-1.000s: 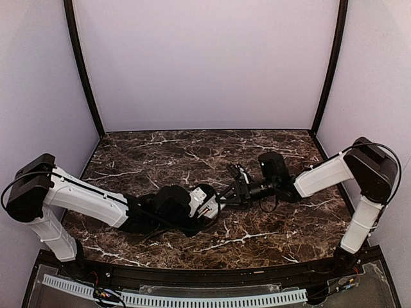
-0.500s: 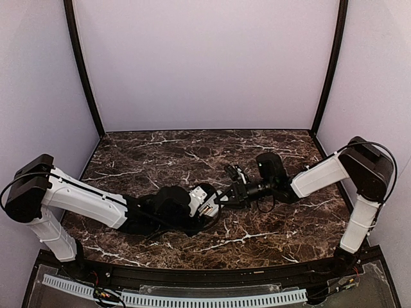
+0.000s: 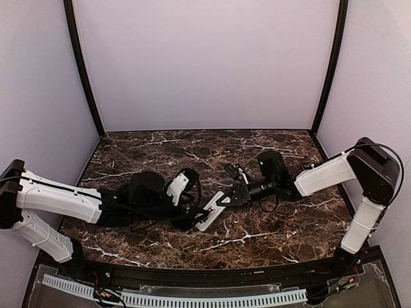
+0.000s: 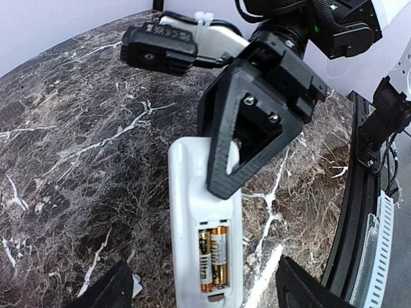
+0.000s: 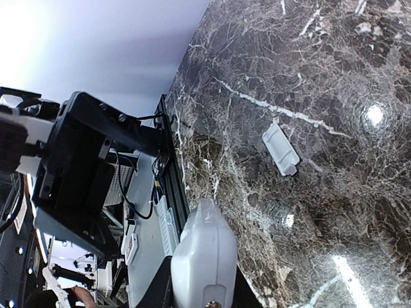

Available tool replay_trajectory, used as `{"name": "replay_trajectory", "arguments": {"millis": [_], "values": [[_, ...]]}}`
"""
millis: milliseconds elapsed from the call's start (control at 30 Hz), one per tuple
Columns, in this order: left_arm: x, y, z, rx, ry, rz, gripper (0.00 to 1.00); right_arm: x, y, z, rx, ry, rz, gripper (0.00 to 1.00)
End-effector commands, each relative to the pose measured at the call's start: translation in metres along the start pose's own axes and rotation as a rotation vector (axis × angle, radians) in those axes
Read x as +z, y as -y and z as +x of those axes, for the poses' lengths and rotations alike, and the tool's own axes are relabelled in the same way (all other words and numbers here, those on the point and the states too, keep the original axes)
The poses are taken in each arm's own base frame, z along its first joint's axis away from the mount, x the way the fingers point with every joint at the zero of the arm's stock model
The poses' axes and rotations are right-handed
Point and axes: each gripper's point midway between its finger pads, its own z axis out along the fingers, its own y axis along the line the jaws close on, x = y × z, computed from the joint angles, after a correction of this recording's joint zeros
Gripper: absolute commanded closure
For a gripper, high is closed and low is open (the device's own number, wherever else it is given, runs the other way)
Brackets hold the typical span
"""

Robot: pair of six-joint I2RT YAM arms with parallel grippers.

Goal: Load the batteries into the remote control
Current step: Pass from the left arm to the right, then press the battery in the battery compartment.

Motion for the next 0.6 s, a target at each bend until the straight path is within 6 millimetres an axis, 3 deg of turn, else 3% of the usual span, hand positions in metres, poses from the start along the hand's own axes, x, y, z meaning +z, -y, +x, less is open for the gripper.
{"name": "replay_trajectory", "arguments": {"millis": [0, 300, 567], "values": [[-0.001, 0.004, 0.008, -0.099, -0.052, 0.1, 0.24, -0.008, -0.029, -0.008, -0.162, 0.014, -0.03, 1.0], [0.007, 0.02, 0.0, -0.176, -0.067, 0.219, 0.3, -0.011, -0.046, -0.006, -0.256, 0.001, -0.057, 1.0], [0.016, 0.01, 0.006, -0.191, -0.109, 0.174, 0.37, -0.011, -0.058, -0.006, -0.29, -0.007, -0.088, 1.0]]}}
